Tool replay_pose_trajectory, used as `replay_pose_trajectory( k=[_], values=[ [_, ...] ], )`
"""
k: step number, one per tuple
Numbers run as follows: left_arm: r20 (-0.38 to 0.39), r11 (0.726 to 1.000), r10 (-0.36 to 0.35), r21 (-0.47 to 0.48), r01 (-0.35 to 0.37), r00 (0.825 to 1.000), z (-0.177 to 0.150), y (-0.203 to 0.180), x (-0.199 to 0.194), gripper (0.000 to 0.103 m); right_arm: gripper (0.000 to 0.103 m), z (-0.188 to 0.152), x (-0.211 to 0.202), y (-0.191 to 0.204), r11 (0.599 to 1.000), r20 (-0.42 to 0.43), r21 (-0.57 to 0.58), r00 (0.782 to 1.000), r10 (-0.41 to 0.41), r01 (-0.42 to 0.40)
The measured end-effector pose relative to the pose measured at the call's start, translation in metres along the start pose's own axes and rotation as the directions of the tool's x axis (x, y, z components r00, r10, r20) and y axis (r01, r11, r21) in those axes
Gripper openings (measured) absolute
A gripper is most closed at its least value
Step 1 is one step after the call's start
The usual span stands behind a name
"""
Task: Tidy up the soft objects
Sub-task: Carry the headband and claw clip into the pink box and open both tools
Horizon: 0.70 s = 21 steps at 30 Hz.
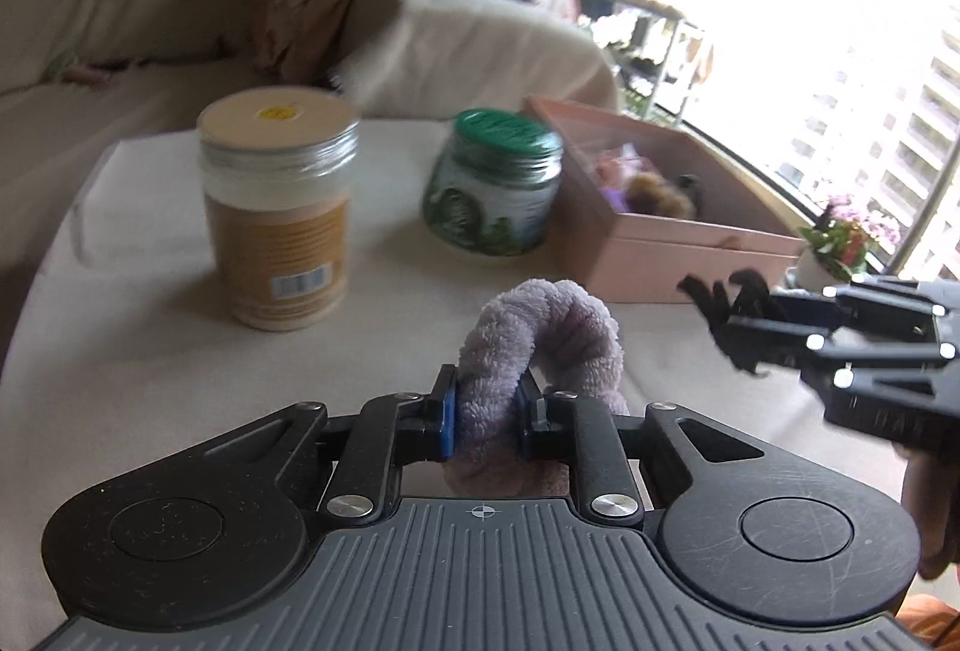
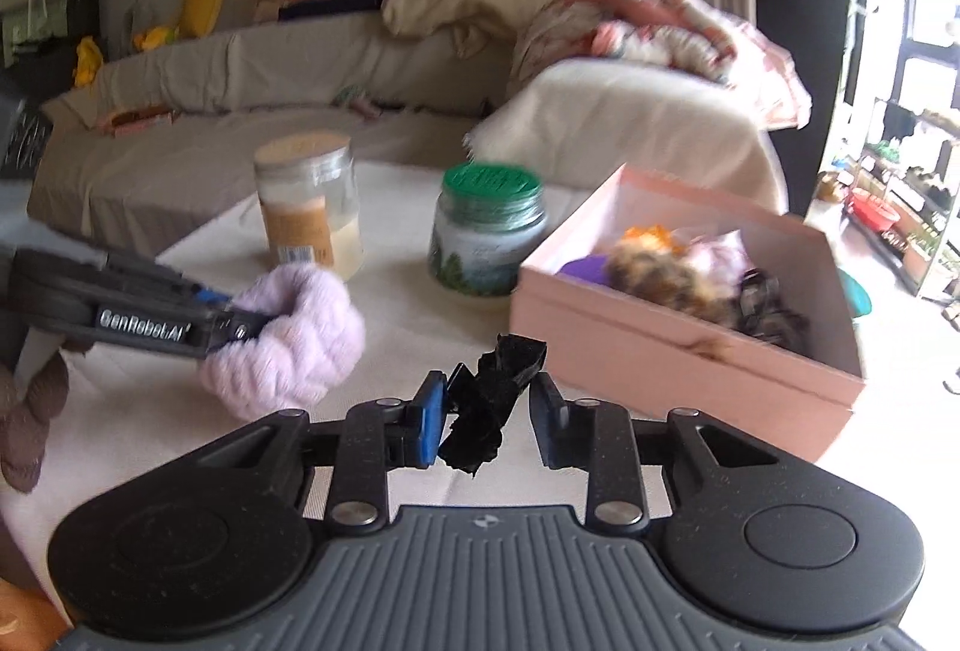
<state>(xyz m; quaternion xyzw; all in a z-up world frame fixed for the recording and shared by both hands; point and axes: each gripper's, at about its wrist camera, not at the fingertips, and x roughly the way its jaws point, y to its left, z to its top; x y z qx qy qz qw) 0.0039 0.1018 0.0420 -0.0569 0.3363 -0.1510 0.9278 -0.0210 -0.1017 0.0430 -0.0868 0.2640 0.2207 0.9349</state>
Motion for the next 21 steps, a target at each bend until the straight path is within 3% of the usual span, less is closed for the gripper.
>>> replay_pose_trajectory(
  k=[2,6,10,15,16,18,21],
  values=[
    [0.024,1.000,-0.023,0.017,0.023,0.999,-0.004,-0.013,-0.009,0.021,0.029,-0.004,-0.017,-0.006,1.000,0.031,0.005,0.999,-0.012,0.012],
    [0.092,0.989,-0.141,0.048,0.137,0.986,0.006,-0.040,-0.028,0.021,0.029,-0.016,-0.053,-0.018,0.999,0.095,-0.013,0.995,-0.034,0.036],
    [0.161,0.974,-0.211,0.123,0.192,0.964,0.057,-0.076,-0.031,0.021,0.029,-0.029,-0.077,-0.030,0.997,0.145,-0.014,0.987,-0.067,0.070],
    [0.212,0.948,-0.316,0.041,0.315,0.925,0.138,-0.087,0.022,0.026,0.029,-0.036,-0.082,-0.052,0.994,0.148,0.049,0.983,-0.106,0.100],
    [0.219,0.953,-0.296,0.002,0.303,0.930,0.151,-0.085,0.040,0.026,0.029,-0.037,-0.082,-0.055,0.993,0.148,0.054,0.983,-0.110,0.103],
    [0.183,0.972,-0.212,-0.066,0.227,0.960,0.171,-0.084,0.079,0.026,0.029,-0.038,-0.077,-0.061,0.993,0.148,0.052,0.982,-0.117,0.110],
    [0.041,0.983,-0.157,-0.088,0.160,0.987,0.181,-0.082,0.136,0.029,0.029,-0.036,-0.068,-0.069,0.993,0.148,0.026,0.982,-0.115,0.112]
  ],
)
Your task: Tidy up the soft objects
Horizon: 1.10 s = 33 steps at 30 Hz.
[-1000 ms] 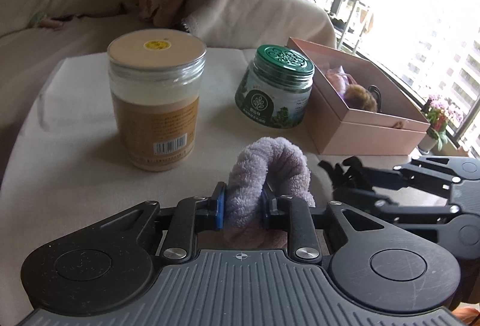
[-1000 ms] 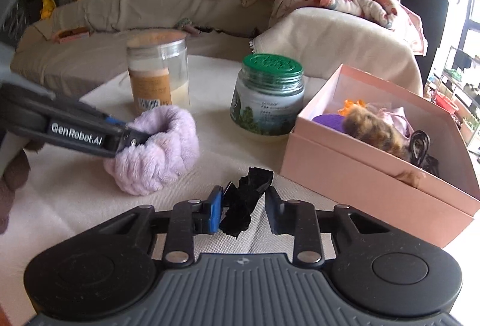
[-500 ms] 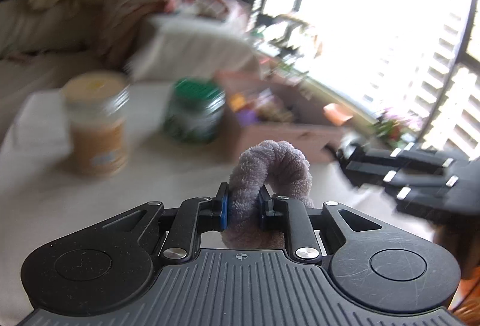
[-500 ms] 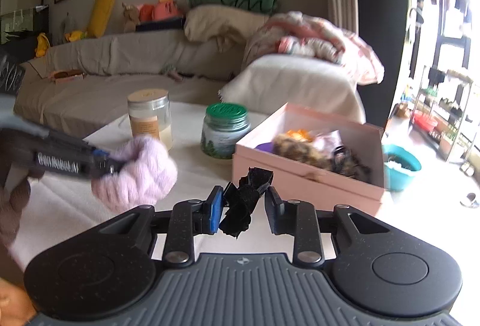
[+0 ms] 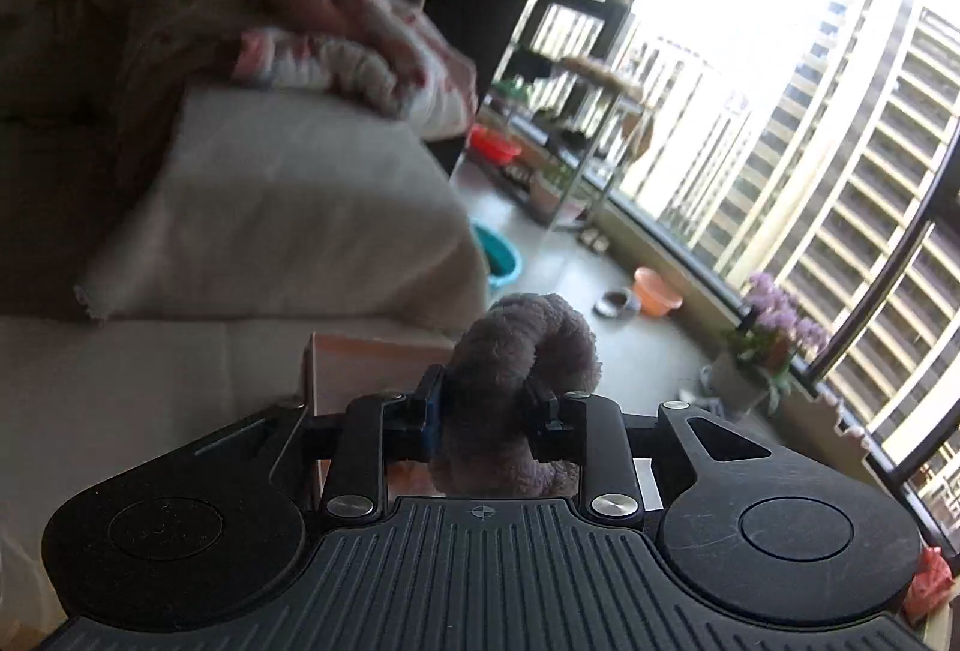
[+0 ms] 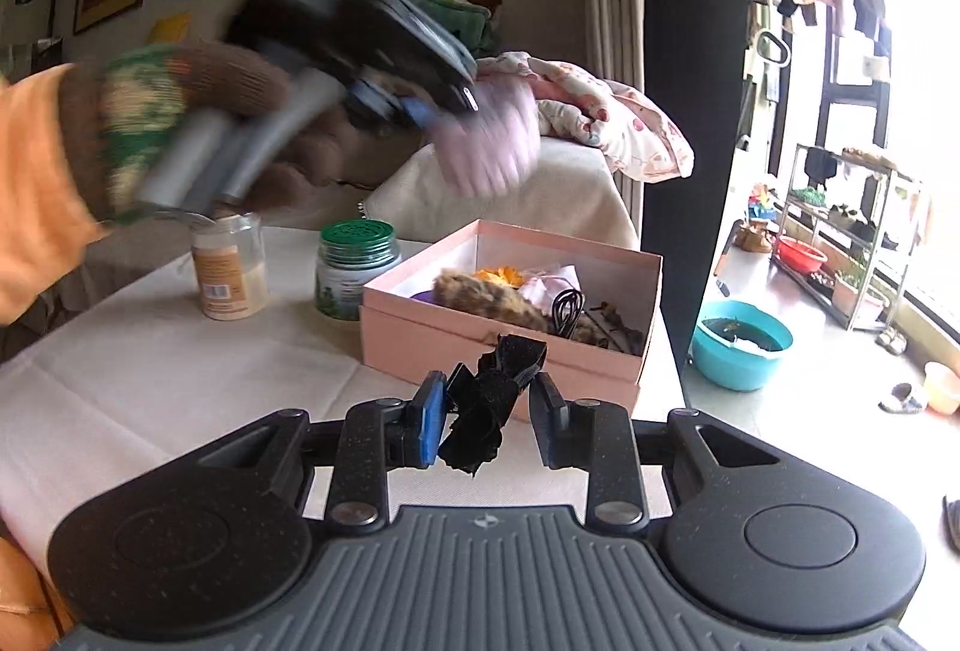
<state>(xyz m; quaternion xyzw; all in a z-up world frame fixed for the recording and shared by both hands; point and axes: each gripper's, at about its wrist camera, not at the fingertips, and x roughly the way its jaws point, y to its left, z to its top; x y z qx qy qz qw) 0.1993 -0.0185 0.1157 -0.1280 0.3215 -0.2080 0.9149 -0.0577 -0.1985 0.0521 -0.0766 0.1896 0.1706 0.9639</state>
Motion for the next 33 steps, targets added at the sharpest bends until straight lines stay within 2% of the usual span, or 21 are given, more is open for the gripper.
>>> replay_pose_trajectory(
  k=[2,5,8,11,13,15,17,18,20,22,24,27,30,33],
  values=[
    [-0.067,1.000,0.020,-0.001,-0.020,0.998,-0.003,0.008,0.025,0.029,0.029,0.002,0.011,-0.008,1.000,-0.012,-0.009,1.000,0.008,-0.008],
    [-0.029,1.000,-0.007,0.004,0.007,1.000,-0.008,0.013,0.025,0.029,0.029,0.013,0.032,-0.025,1.000,-0.055,0.022,0.998,-0.007,0.008],
    [0.057,0.997,-0.055,0.058,0.052,0.997,-0.009,0.009,0.000,0.029,0.029,0.024,0.046,-0.040,0.997,-0.082,0.071,0.997,-0.003,0.008],
    [0.156,0.992,-0.114,0.070,0.104,0.981,-0.010,0.006,-0.039,0.029,0.029,0.040,0.054,-0.046,0.995,-0.080,0.090,0.996,-0.031,0.038],
    [0.174,0.988,-0.138,0.089,0.124,0.975,-0.014,0.008,-0.061,0.029,0.029,0.054,0.061,-0.047,0.995,-0.059,0.088,0.997,-0.046,0.051],
    [0.177,0.984,-0.137,0.137,0.114,0.975,-0.030,0.008,-0.083,0.029,0.029,0.072,0.075,-0.050,0.994,-0.038,0.088,0.997,-0.060,0.064],
    [0.168,0.981,-0.103,0.180,0.072,0.980,-0.051,0.012,-0.103,0.030,0.030,0.094,0.097,-0.058,0.990,-0.016,0.124,0.998,-0.063,0.064],
    [0.152,0.981,-0.074,0.191,0.045,0.986,-0.062,0.016,-0.112,0.030,0.031,0.104,0.109,-0.066,0.984,-0.001,0.173,0.999,-0.037,0.036],
    [0.111,0.982,-0.017,0.188,-0.004,0.994,-0.084,0.028,-0.120,0.029,0.053,0.121,0.136,-0.084,0.963,-0.035,0.270,0.999,-0.014,0.023],
    [0.084,0.980,0.034,0.190,-0.049,0.996,-0.103,0.040,-0.126,0.029,0.054,0.131,0.153,-0.094,0.941,-0.076,0.333,0.997,-0.028,0.052],
    [0.093,0.974,0.108,0.192,-0.124,0.990,-0.121,0.052,-0.133,0.029,0.054,0.130,0.152,-0.090,0.932,-0.104,0.357,0.994,-0.032,0.068],
    [0.058,0.972,0.199,0.115,-0.204,0.978,-0.148,0.071,-0.138,0.029,0.054,0.116,0.133,-0.061,0.958,-0.135,0.279,0.990,-0.029,0.066],
    [0.015,0.966,0.248,0.075,-0.248,0.969,-0.174,0.079,-0.141,0.029,0.064,0.089,0.100,-0.022,0.982,-0.127,0.168,0.990,-0.061,0.082],
    [-0.025,0.960,0.273,0.073,-0.271,0.962,-0.191,0.070,-0.136,0.029,0.070,0.054,0.078,0.006,0.988,-0.148,0.143,0.988,-0.033,0.054]
  ],
)
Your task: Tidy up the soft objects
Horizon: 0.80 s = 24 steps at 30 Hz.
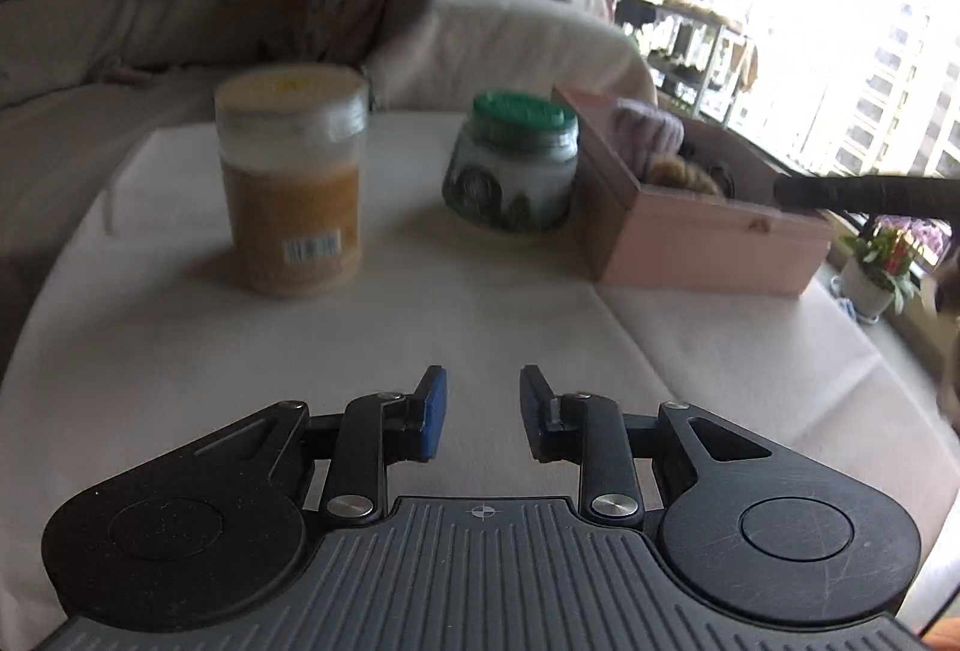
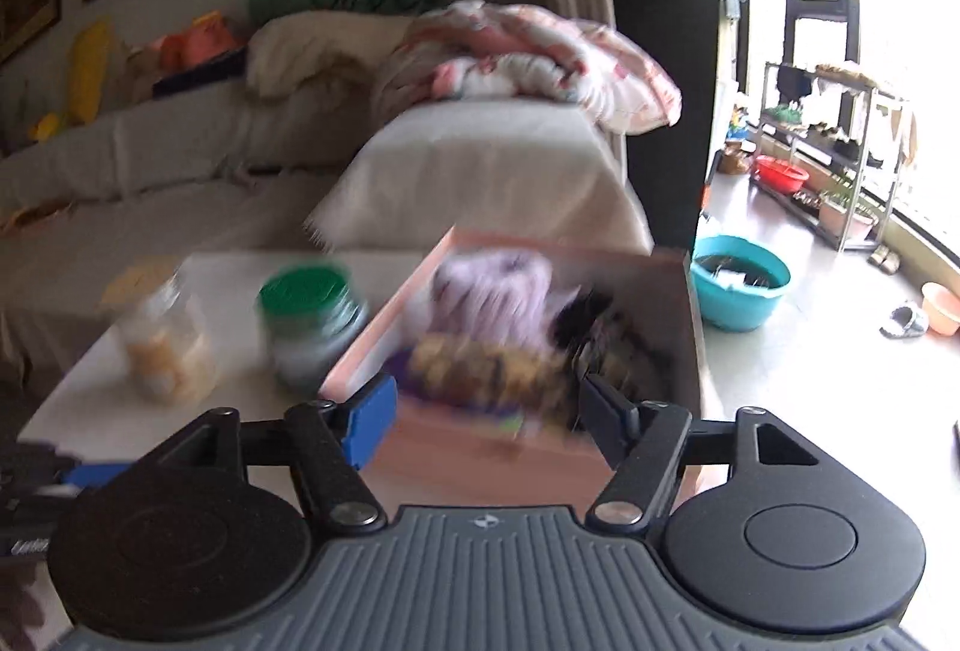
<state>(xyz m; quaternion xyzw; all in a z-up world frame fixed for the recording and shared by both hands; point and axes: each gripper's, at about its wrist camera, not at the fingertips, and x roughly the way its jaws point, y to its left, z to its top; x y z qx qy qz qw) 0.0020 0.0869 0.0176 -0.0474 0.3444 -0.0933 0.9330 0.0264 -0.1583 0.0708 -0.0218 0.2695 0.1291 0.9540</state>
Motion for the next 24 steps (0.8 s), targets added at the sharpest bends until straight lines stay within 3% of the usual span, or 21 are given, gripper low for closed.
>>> replay_pose_trajectory(
  k=[1,5,7,10,12,13,14,19,24],
  values=[
    [-0.032,1.000,-0.006,-0.007,0.006,0.999,-0.003,-0.004,0.005,0.030,0.071,-0.013,0.000,0.005,1.000,-0.026,0.003,1.000,0.011,-0.010],
    [-0.023,0.998,0.035,0.062,-0.033,0.999,-0.014,-0.027,0.004,0.042,0.071,-0.049,0.020,0.016,1.000,-0.161,0.000,0.987,0.028,-0.028],
    [-0.026,0.996,0.053,0.078,-0.051,0.998,-0.014,-0.037,0.008,0.059,0.071,-0.057,0.032,0.015,0.999,-0.211,0.014,0.977,0.037,-0.035],
    [-0.004,0.995,0.069,0.072,-0.069,0.998,-0.020,-0.048,0.009,0.075,0.080,-0.061,0.038,0.014,1.000,-0.203,0.007,0.979,0.002,0.000],
    [0.022,0.993,0.110,0.038,-0.111,0.994,-0.022,-0.053,0.012,0.075,0.087,-0.063,0.040,0.013,0.999,-0.193,-0.022,0.980,-0.043,0.040],
    [0.033,0.991,0.130,0.011,-0.130,0.991,-0.021,-0.055,0.014,0.075,0.099,-0.064,0.041,0.012,0.998,-0.189,-0.026,0.980,-0.065,0.061],
    [0.041,0.989,0.147,-0.012,-0.147,0.988,-0.021,-0.056,0.015,0.075,0.103,-0.063,0.045,0.007,0.997,-0.196,-0.003,0.977,-0.079,0.080],
    [0.068,0.969,0.246,-0.012,-0.245,0.967,-0.018,-0.068,0.027,0.075,0.103,-0.060,0.043,-0.001,0.995,-0.199,0.018,0.976,-0.092,0.097],
    [0.070,0.962,0.272,-0.037,-0.270,0.960,-0.016,-0.069,0.028,0.075,0.103,-0.069,0.041,-0.002,0.996,-0.125,0.007,0.988,-0.086,0.088]
  ],
)
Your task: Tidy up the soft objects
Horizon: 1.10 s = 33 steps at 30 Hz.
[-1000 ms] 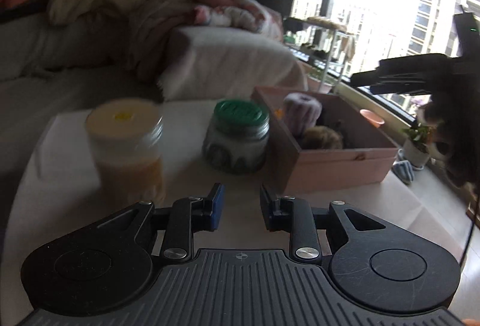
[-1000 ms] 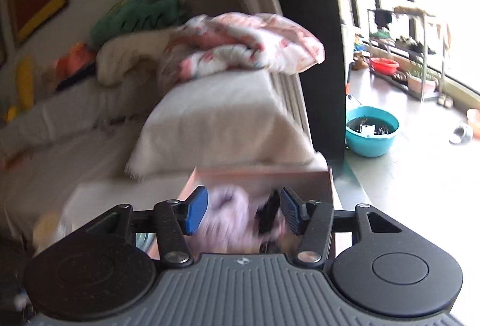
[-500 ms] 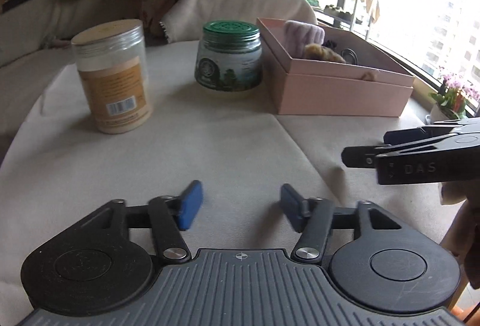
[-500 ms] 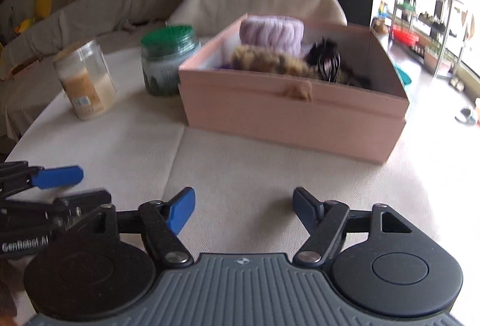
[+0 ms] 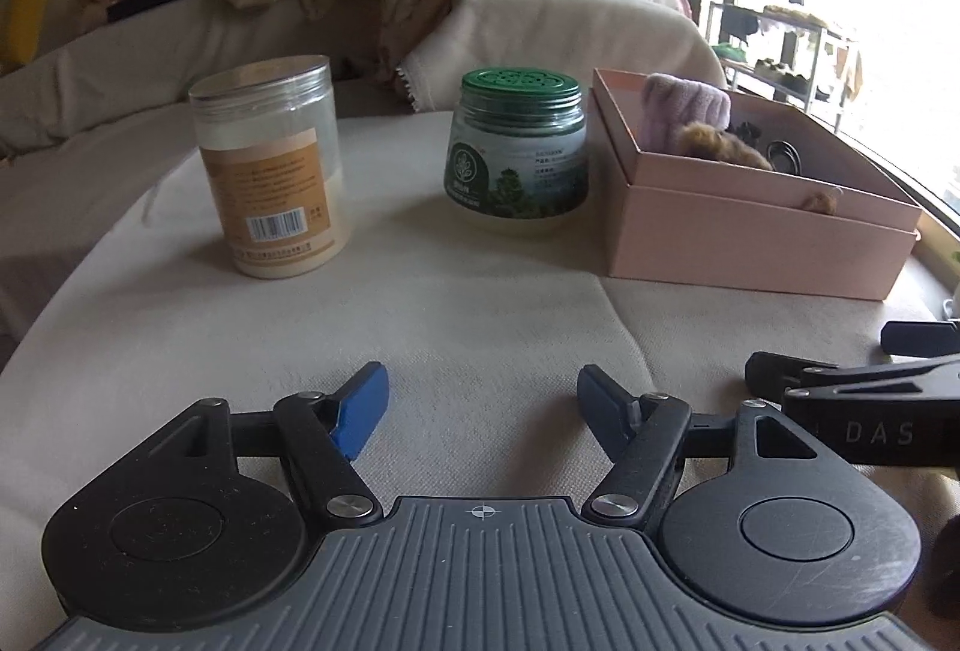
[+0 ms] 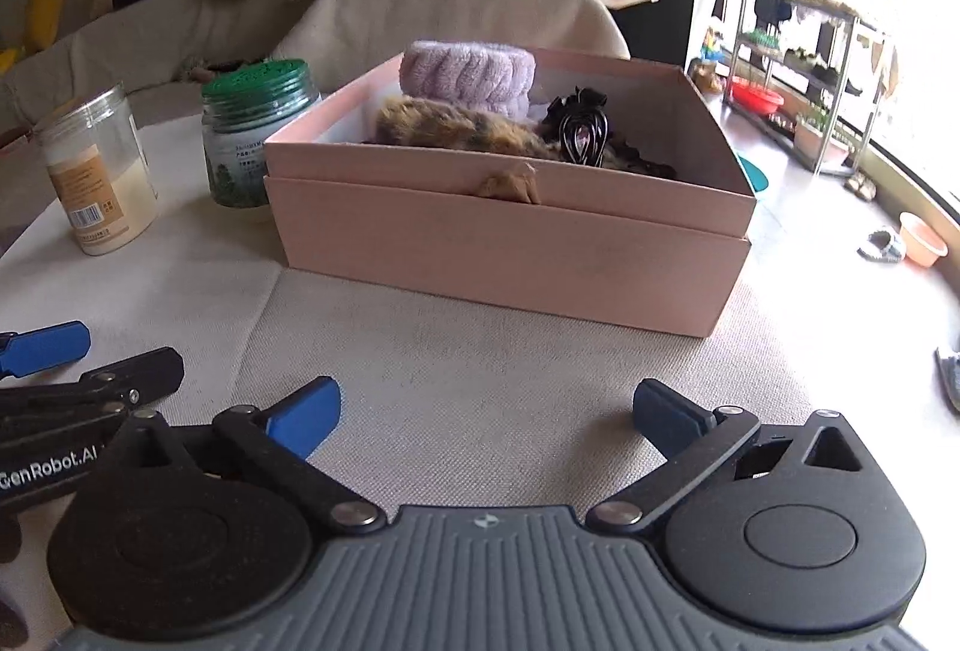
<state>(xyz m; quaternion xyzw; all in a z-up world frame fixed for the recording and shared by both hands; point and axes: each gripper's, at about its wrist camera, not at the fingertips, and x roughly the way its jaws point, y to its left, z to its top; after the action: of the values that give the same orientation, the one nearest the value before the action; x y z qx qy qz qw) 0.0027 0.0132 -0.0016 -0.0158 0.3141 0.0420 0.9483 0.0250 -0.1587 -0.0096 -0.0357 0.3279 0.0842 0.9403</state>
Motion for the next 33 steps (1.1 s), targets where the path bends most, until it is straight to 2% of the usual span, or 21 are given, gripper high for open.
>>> replay_pose_trajectory(
  k=[33],
  values=[
    [0.000,1.000,0.002,0.003,-0.002,1.000,0.0004,-0.0006,0.0015,0.075,0.103,0.0011,0.0047,0.0001,1.000,0.011,0.000,1.000,0.004,-0.004]
  ],
)
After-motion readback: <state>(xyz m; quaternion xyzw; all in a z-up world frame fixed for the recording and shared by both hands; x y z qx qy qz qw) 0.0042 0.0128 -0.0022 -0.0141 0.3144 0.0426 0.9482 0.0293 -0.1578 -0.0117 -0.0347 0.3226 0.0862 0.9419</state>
